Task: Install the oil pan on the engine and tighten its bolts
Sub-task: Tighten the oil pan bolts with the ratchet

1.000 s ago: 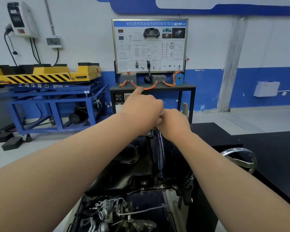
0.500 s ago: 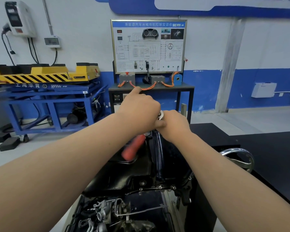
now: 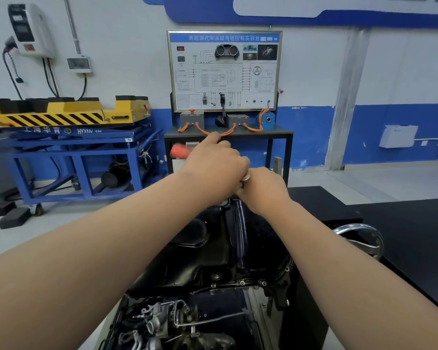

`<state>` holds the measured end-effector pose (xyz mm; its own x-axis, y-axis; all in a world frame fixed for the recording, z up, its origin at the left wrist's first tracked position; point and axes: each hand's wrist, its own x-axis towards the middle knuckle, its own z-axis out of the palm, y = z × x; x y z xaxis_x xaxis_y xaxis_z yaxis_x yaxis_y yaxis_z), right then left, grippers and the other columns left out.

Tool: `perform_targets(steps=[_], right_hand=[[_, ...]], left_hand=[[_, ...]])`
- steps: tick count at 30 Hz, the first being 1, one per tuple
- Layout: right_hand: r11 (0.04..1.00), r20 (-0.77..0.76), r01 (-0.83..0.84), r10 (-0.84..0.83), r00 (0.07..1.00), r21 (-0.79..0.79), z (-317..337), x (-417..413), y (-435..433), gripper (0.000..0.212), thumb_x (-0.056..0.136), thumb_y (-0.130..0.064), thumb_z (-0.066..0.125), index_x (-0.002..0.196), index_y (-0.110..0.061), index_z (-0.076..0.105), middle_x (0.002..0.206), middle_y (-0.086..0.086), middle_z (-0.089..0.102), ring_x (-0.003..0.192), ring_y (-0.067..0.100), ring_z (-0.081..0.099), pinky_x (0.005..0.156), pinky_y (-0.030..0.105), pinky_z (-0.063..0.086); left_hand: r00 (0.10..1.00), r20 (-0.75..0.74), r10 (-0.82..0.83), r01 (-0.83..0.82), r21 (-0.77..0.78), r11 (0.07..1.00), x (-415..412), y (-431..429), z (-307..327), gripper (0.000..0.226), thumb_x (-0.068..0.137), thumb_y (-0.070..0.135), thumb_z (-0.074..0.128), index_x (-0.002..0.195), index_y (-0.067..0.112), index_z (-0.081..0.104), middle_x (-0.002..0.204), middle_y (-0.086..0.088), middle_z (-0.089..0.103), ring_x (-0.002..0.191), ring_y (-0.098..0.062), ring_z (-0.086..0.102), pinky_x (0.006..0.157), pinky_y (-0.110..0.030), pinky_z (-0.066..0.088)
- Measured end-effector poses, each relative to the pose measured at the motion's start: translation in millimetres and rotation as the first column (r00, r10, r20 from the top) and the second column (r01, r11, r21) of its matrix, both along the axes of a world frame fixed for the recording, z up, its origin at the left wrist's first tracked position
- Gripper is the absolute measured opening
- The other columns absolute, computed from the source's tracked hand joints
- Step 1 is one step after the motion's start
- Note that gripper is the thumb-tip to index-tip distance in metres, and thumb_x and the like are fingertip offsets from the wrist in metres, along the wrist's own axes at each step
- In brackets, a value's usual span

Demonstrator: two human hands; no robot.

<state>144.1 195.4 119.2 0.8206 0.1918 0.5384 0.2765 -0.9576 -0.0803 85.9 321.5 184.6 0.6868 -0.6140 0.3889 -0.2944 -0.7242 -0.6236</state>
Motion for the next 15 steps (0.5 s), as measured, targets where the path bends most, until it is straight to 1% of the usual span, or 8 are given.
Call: perform_targets(steps=[2, 4, 6, 8, 10, 12, 13, 15], right_hand=[[1.000, -0.022, 0.023, -0.023, 0.999, -0.013, 1, 0, 3, 0.030, 0.084, -0.016, 0.046, 0.058, -0.023, 0.034, 0.055, -0.003, 0.041, 0.047, 0.015, 0.040, 0.044, 0.025, 0.028], [0.999, -0.039, 0.026, -0.026, 0.999, -0.021, 1, 1, 6, 0.026, 0.080, -0.012, 0.046, 0.058, -0.021, 0.036, 0.056, -0.003, 0.043, 0.048, 0.015, 0.041, 0.043, 0.024, 0.027], [1.000, -0.034, 0.016, -0.016, 0.999, 0.012, -1, 4, 8, 0.027, 0.082, -0.017, 0.046, 0.058, -0.022, 0.037, 0.055, -0.003, 0.043, 0.047, 0.015, 0.041, 0.043, 0.024, 0.026], [0.998, -0.037, -0.024, 0.026, 0.999, 0.057, -3, 6, 6, 0.034, 0.088, -0.030, 0.048, 0.057, -0.024, 0.036, 0.054, -0.005, 0.043, 0.047, 0.012, 0.041, 0.043, 0.024, 0.027], [0.997, -0.041, -0.070, 0.071, 0.997, 0.029, -4, 7, 3, 0.038, 0.092, -0.039, 0.048, 0.058, -0.026, 0.036, 0.055, -0.008, 0.041, 0.048, 0.007, 0.039, 0.043, 0.024, 0.026], [0.996, -0.049, -0.090, 0.089, 0.995, -0.013, -5, 6, 1, 0.032, 0.094, -0.040, 0.047, 0.066, -0.024, 0.042, 0.058, -0.010, 0.039, 0.050, 0.005, 0.036, 0.044, 0.025, 0.026], [0.996, -0.046, -0.081, 0.080, 0.996, -0.027, -5, 6, 0, 0.029, 0.094, -0.040, 0.046, 0.071, -0.024, 0.045, 0.059, -0.010, 0.039, 0.050, 0.006, 0.036, 0.044, 0.026, 0.026], [0.998, -0.015, -0.050, 0.050, 0.999, -0.036, -3, 5, -1, 0.031, 0.094, -0.039, 0.046, 0.068, -0.022, 0.040, 0.058, -0.008, 0.038, 0.049, 0.009, 0.036, 0.044, 0.026, 0.026]], left_hand=[[0.995, -0.052, 0.086, -0.089, -0.044, 0.995, -2, -2, 1, 0.036, 0.093, 0.048, 0.043, 0.075, 0.018, 0.049, 0.069, 0.004, 0.050, 0.064, -0.016, 0.047, 0.077, -0.034, 0.028], [0.987, -0.091, 0.132, -0.141, -0.097, 0.985, -2, -4, -1, 0.045, 0.092, 0.052, 0.042, 0.064, 0.018, 0.043, 0.063, 0.002, 0.043, 0.056, -0.014, 0.038, 0.073, -0.033, 0.024], [0.989, -0.087, 0.117, -0.127, -0.115, 0.985, -3, -3, -2, 0.030, 0.093, 0.042, 0.048, 0.074, 0.018, 0.048, 0.074, 0.001, 0.053, 0.066, -0.017, 0.046, 0.074, -0.032, 0.023], [0.998, -0.042, 0.038, -0.041, -0.075, 0.996, -2, 1, -2, 0.005, 0.091, 0.025, 0.053, 0.095, 0.022, 0.052, 0.092, 0.004, 0.058, 0.089, -0.020, 0.051, 0.075, -0.031, 0.024], [0.999, -0.009, -0.040, 0.039, -0.031, 0.999, -1, 6, -2, 0.024, 0.089, 0.015, 0.053, 0.111, 0.025, 0.053, 0.108, 0.006, 0.058, 0.108, -0.021, 0.046, 0.082, -0.033, 0.029], [0.997, 0.017, -0.072, 0.073, -0.015, 0.997, 1, 9, -1, 0.033, 0.090, 0.014, 0.052, 0.121, 0.027, 0.052, 0.121, 0.007, 0.056, 0.121, -0.022, 0.040, 0.092, -0.034, 0.031], [0.997, 0.031, -0.074, 0.075, -0.003, 0.997, 2, 9, -2, 0.034, 0.092, 0.016, 0.050, 0.124, 0.027, 0.051, 0.124, 0.007, 0.056, 0.124, -0.022, 0.039, 0.096, -0.035, 0.030], [0.997, 0.036, -0.069, 0.068, 0.015, 0.998, 2, 7, -4, 0.028, 0.094, 0.023, 0.049, 0.122, 0.026, 0.052, 0.117, 0.008, 0.060, 0.118, -0.022, 0.044, 0.100, -0.036, 0.029]])
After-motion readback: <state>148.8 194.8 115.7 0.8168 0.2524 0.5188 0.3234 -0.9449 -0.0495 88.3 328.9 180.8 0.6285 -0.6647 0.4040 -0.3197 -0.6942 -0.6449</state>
